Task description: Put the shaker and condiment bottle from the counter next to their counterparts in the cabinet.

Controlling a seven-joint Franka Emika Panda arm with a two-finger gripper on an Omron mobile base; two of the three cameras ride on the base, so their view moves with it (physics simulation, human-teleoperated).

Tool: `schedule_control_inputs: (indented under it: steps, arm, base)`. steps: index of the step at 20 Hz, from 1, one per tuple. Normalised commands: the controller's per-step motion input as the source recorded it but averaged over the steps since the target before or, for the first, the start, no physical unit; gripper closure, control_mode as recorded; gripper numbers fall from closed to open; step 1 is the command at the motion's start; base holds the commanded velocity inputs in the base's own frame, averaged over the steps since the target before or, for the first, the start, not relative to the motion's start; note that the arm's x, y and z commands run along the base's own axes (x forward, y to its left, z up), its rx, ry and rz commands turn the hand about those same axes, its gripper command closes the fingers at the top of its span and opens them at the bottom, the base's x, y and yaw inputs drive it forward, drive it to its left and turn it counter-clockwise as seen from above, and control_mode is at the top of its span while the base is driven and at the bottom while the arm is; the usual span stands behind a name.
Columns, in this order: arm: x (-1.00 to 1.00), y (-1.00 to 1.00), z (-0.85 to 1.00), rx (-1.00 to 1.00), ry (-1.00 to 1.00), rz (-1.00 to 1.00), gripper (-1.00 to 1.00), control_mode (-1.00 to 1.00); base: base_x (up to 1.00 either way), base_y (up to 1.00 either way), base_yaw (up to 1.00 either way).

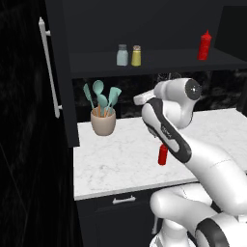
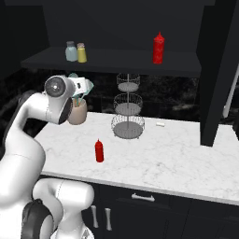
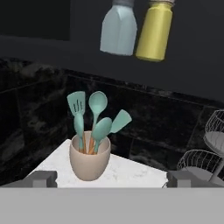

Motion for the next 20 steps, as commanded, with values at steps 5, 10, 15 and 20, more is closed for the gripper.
schedule_control_inputs:
  steps: [5,10,15,20]
  arm:
    - [-0.28,-0.24,-0.48,-0.01,0.17,-0.07,-1.00,-1.00]
    - [-0.53,-0.37,-0.17,0.06,0.03,-0.20,-1.00,-1.00]
    - [-0.38,-0.08,-0.08,0.12,0.00,-0.04,-1.00,-1.00]
    - [-0.26,-0.32,-0.19,0.17,0.00,0.21,-1.00,-1.00]
  base:
    - [0.00,0.00,0.00]
    - [0.00,0.00,0.00]
    - [0.00,0.00,0.00]
    - [0.00,0.00,0.00]
